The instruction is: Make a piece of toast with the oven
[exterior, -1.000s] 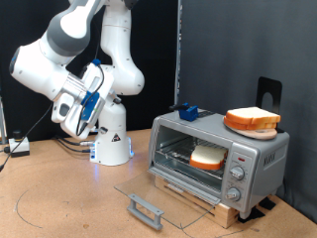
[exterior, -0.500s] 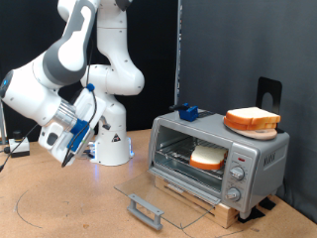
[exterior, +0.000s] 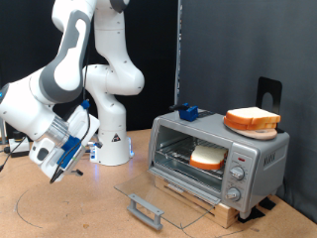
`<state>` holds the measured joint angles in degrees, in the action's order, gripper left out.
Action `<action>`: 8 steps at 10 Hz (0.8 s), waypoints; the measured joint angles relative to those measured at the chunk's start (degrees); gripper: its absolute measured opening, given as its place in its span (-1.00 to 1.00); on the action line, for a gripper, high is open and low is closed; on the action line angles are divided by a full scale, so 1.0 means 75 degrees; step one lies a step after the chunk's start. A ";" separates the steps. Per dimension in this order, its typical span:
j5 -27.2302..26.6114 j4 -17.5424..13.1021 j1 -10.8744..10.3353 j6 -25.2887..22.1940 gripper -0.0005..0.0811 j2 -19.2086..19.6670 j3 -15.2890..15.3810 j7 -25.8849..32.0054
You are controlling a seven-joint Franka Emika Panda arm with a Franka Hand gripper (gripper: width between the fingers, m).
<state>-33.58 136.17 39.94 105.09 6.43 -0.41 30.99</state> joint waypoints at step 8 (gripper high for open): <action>0.0002 0.0094 -0.0310 0.0552 0.99 0.1440 0.0464 0.0392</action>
<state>-33.57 136.87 37.61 109.23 17.23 3.07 33.93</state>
